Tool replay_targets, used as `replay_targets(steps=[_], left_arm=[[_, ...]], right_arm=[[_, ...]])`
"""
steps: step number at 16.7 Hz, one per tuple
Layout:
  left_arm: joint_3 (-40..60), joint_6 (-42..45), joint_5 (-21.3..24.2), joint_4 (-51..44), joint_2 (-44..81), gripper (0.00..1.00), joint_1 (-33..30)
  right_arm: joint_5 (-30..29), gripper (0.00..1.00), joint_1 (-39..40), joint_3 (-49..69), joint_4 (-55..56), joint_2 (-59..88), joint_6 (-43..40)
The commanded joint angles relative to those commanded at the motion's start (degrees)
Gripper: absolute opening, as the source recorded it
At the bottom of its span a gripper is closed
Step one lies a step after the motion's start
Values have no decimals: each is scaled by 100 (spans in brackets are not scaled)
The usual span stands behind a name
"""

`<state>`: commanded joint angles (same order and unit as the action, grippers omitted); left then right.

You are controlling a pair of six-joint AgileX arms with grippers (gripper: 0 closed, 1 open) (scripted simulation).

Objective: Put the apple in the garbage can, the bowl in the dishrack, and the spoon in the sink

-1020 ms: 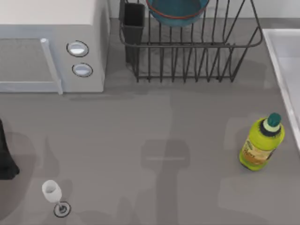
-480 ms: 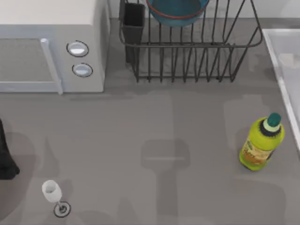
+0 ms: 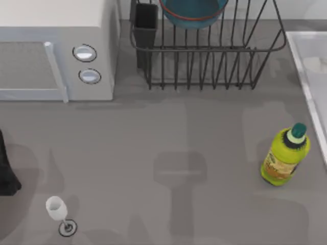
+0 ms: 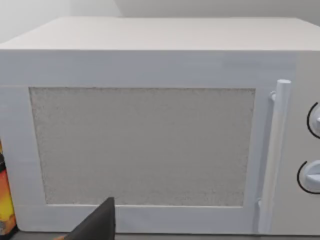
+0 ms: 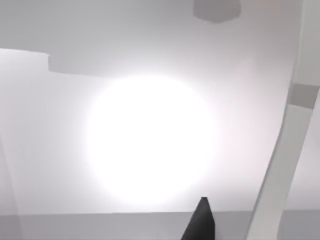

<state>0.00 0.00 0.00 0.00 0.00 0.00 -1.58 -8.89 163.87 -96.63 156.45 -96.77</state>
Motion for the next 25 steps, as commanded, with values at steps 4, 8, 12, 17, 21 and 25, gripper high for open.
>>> replay_targets(steps=[4, 8, 12, 17, 21, 25], left_arm=[[0, 0, 0, 0, 0, 100, 0], [0, 0, 0, 0, 0, 100, 0], [0, 0, 0, 0, 0, 100, 0], [0, 0, 0, 0, 0, 100, 0], [0, 0, 0, 0, 0, 100, 0], [0, 0, 0, 0, 0, 100, 0]], right_arm=[[7, 0, 29, -1131, 716, -325, -9], [16, 0, 28, -2220, 1452, -639, -7], [18, 0, 27, -2408, 1622, -710, -14], [18, 23, 27, -2408, 1622, -710, -14], [18, 53, 27, -2408, 1622, -710, -14], [18, 83, 27, -2408, 1622, -710, -14]])
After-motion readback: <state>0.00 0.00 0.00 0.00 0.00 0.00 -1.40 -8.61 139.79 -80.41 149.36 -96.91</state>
